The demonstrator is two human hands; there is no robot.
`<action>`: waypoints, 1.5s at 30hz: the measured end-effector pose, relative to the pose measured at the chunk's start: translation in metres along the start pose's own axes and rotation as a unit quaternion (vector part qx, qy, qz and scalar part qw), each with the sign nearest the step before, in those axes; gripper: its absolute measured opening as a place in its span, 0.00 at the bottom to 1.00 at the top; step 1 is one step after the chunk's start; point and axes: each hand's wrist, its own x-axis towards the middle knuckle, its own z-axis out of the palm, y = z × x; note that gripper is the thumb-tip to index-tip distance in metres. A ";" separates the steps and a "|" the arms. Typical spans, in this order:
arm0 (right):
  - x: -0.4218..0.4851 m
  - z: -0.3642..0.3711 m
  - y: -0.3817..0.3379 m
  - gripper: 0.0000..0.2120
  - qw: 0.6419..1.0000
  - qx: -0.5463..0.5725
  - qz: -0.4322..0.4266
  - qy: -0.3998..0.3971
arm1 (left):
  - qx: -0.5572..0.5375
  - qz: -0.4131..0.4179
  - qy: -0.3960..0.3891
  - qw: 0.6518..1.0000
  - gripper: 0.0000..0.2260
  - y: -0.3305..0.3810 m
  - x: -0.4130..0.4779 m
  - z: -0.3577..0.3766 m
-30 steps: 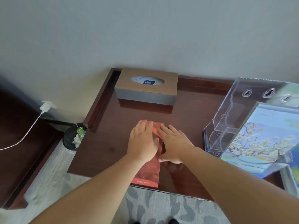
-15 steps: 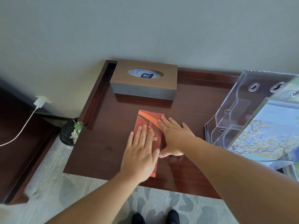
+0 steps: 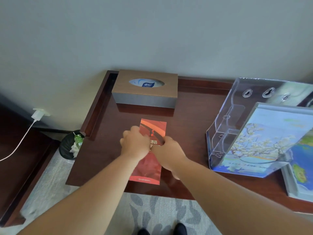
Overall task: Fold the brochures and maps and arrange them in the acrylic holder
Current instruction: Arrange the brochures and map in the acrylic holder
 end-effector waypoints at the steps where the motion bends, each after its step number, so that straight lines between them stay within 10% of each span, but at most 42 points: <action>1: -0.002 0.000 -0.002 0.23 0.999 0.039 0.016 -0.008 | -0.027 -0.038 -0.003 0.999 0.19 0.003 0.004 0.000; 8: -0.015 -0.014 0.006 0.20 0.993 0.104 0.044 -0.019 | -0.169 -0.122 -0.061 0.976 0.08 -0.003 0.007 -0.002; 20: -0.047 -0.044 0.023 0.25 0.986 0.157 0.010 0.054 | -0.195 0.076 -0.080 0.975 0.09 0.009 -0.048 -0.033; 23: -0.059 -0.073 0.017 0.08 0.980 0.183 -0.046 0.065 | -0.218 0.117 -0.085 0.965 0.10 0.022 -0.071 -0.048; 35: -0.117 -0.255 0.055 0.04 0.946 0.083 -0.249 0.189 | -0.257 0.253 0.034 0.932 0.10 0.167 -0.178 -0.015; 45: -0.097 -0.298 0.104 0.04 0.953 -0.018 -0.193 0.231 | -0.216 0.217 0.030 0.951 0.09 0.200 -0.188 0.052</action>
